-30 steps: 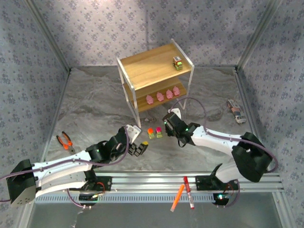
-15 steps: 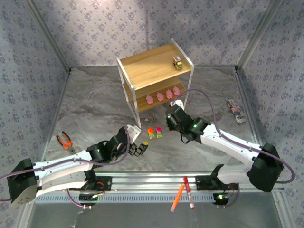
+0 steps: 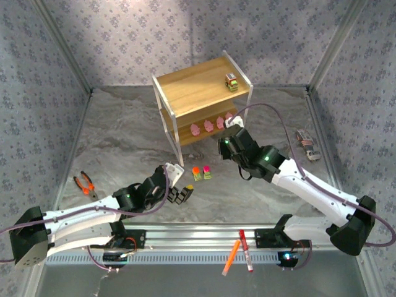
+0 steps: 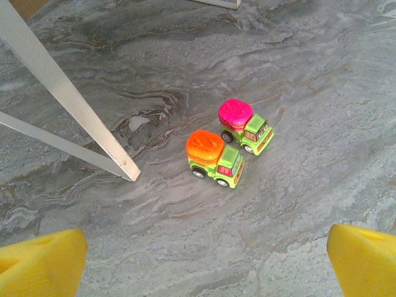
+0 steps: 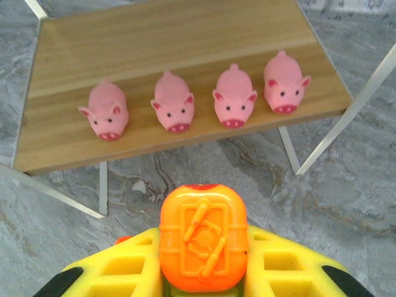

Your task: Place and organize the plastic toys onto the shelf

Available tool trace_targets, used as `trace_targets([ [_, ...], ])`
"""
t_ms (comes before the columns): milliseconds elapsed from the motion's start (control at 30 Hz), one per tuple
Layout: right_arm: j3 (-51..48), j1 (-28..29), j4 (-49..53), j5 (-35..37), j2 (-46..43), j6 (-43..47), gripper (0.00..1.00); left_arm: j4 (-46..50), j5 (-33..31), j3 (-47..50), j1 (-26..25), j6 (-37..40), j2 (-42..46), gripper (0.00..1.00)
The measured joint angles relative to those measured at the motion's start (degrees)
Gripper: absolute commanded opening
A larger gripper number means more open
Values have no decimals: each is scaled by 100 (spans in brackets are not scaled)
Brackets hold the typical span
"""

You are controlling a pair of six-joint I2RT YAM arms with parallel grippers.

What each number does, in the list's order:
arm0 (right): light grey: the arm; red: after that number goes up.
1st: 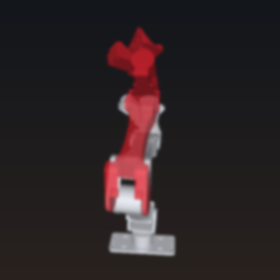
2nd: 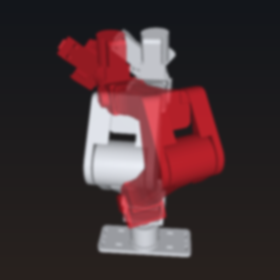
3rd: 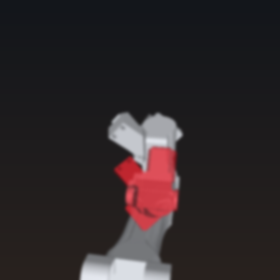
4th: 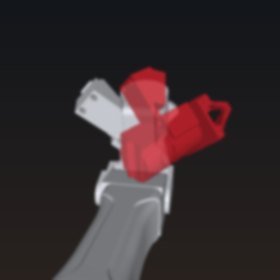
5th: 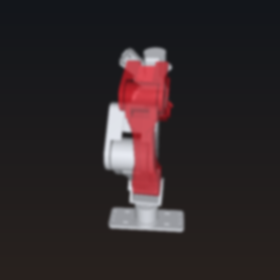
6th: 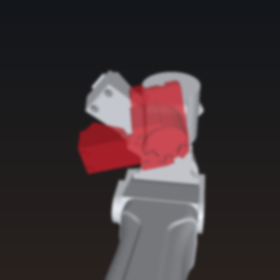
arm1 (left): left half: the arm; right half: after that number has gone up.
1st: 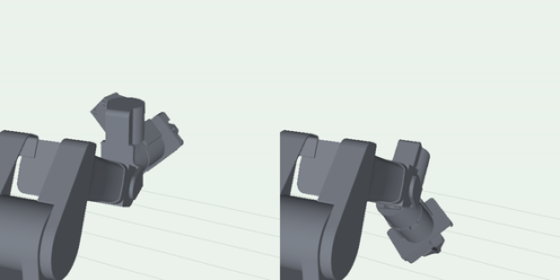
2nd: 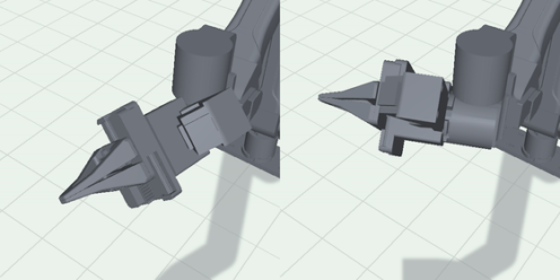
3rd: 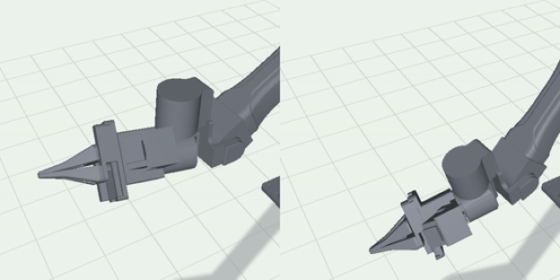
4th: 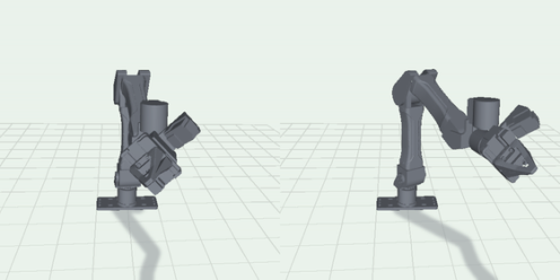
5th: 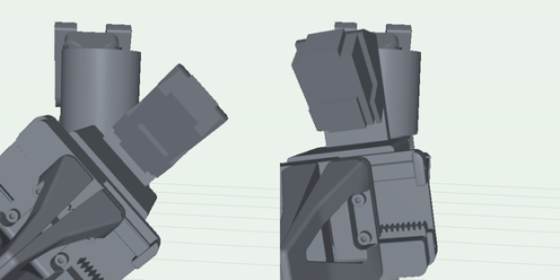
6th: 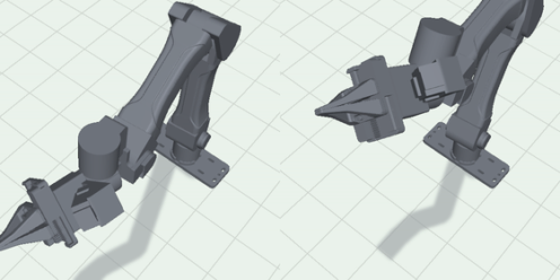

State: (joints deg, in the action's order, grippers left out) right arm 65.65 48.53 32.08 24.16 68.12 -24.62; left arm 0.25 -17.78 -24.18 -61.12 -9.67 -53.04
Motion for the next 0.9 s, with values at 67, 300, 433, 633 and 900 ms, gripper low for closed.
trace_targets([
  [67, 190, 0, 118, 15, 4, 70, 27, 0, 2, 0, 0, 0, 0, 99],
  [300, 1025, 0, 380, 111, 83, 400, 27, 0, 20, 0, 0, 0, 0, 100],
  [433, 1480, 0, 492, 162, 236, 621, 27, 0, 20, 0, 0, 0, 0, 99],
  [633, 2166, -2, 636, 203, 588, 914, 27, 0, 22, 0, 0, 0, 0, 99],
  [900, 3095, -144, 730, 199, 1121, 1231, 27, 0, 20, 0, 0, -2, 0, 99],
])
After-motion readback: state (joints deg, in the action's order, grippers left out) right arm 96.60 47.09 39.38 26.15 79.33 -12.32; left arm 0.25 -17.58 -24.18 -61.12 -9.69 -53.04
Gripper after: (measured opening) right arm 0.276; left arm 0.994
